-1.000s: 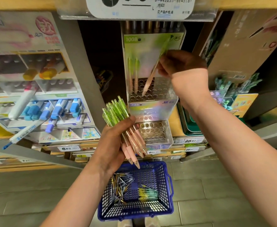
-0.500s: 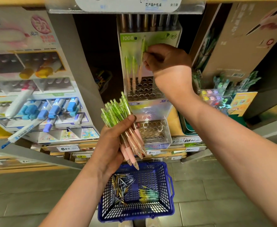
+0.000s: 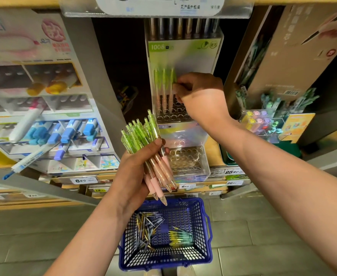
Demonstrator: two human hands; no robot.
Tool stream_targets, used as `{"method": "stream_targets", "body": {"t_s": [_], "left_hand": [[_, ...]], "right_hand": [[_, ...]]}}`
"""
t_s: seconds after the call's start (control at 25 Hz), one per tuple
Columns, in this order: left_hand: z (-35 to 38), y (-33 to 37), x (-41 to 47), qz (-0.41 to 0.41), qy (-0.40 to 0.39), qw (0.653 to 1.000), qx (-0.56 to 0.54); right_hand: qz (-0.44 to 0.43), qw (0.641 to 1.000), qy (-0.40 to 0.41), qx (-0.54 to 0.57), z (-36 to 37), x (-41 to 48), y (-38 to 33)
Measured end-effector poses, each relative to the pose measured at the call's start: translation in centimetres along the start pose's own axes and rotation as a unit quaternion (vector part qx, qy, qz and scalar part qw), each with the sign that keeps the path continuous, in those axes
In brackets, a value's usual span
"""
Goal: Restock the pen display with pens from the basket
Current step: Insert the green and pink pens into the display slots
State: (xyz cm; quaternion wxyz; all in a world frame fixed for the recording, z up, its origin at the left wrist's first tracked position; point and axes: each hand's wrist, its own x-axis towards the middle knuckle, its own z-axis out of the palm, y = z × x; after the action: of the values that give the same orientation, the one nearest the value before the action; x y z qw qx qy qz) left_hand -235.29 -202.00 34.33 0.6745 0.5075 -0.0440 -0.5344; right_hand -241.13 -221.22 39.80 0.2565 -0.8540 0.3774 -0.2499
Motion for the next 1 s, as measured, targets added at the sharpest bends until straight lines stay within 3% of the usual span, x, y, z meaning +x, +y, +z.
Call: {"method": "stream_targets", "body": {"t_s": [0.12,0.2,0.32,0.44,0.64,0.84,0.92,1.0], "left_hand": [[0.2,0.2,0.1,-0.001,0.003,1.000,0.000],[0.5,0.3,0.1,-0.003,0.004,1.000,0.003],[0.9,0.4,0.2,0.008,0.002,1.000,0.008],[1.1,0.5,0.2,0.036,-0.016,0.999,0.025],[1.0,0.8,0.3,0.032,-0.008,0.999,0.022],[0.8,0.8,0.5,0.021,0.008,0.999,0.028],[0.5,0.7,0.6,0.014,0.017,1.000,0.018],[0.2,0.5,0.6,0.008,0.014,1.000,0.003]], "right_hand": [[0.030,0.999,-0.037,-0.003,-0.5,0.0,0.1],[0.101,0.989,-0.078,0.080,-0.7,-0.9,0.1],[0.159,0.936,-0.190,0.249,-0.8,-3.7,-0.2],[0.177,0.899,-0.257,0.308,-0.6,-5.4,-0.4],[0.174,0.910,-0.213,0.312,-0.5,-5.0,-0.6],[0.196,0.876,-0.212,0.387,-0.9,-4.9,-0.4],[0.210,0.865,-0.156,0.428,-1.5,-4.0,-0.4],[0.189,0.872,-0.050,0.448,-2.1,-2.9,-0.5]]}}
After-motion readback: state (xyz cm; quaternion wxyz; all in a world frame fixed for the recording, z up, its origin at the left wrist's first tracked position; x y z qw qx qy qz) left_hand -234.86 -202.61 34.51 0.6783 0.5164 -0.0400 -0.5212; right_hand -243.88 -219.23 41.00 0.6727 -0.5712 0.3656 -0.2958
